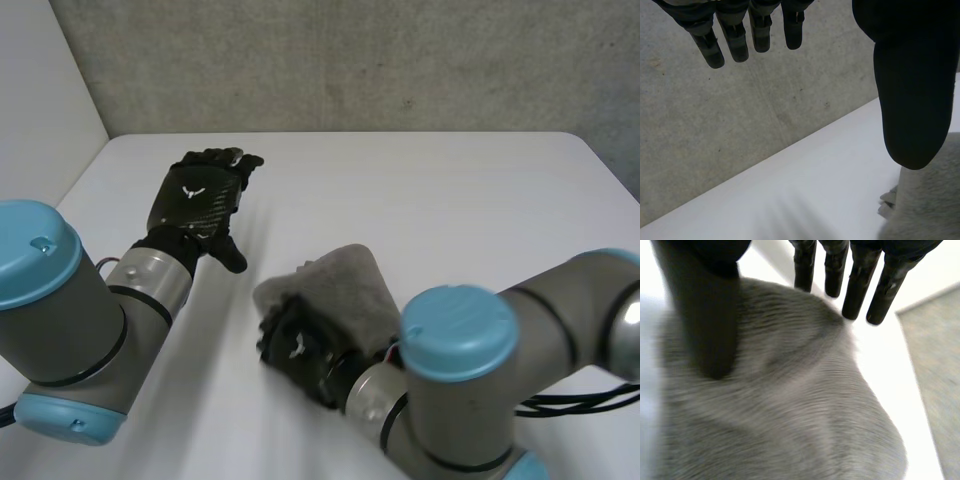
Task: Fold the towel.
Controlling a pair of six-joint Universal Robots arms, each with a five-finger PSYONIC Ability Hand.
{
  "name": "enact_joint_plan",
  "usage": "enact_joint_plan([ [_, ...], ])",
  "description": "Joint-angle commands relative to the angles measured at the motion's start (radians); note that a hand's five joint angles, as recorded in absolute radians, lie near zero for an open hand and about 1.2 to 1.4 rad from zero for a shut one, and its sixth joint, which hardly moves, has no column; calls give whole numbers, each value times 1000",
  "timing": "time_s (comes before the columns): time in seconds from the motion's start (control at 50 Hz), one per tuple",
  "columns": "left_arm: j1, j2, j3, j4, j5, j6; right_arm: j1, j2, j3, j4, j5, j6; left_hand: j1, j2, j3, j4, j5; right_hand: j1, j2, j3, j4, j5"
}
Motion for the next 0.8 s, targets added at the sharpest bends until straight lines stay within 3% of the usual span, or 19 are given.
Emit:
enact_joint_plan([
  [0.02, -24, -4, 28, 5, 3, 1, -125, -236, 126, -124, 2, 314, 8, 10, 11, 10, -15, -121, -106, -127, -108, -130],
  [0.12, -67, -12, 50, 4, -3, 1, -173, -336, 164, -141, 0, 485, 8, 10, 11, 10, -15, -121, -106, -127, -108, -130],
  [0.24, -111, -59, 50, -7, -10, -10, -294, -343, 155, -98, 5, 634, 14, 16, 16, 16, -9, -121, -106, -127, -108, -130],
  [0.52, -194, -274, 83, -84, -87, -45, -302, -45, 63, 19, 6, 643, 14, 16, 16, 16, -9, -121, -106, -127, -108, -130],
  [0.8, -205, -308, 105, -105, -95, -45, -303, 7, 19, 20, 8, 642, 14, 16, 16, 16, -9, -121, -106, -127, -108, -130],
])
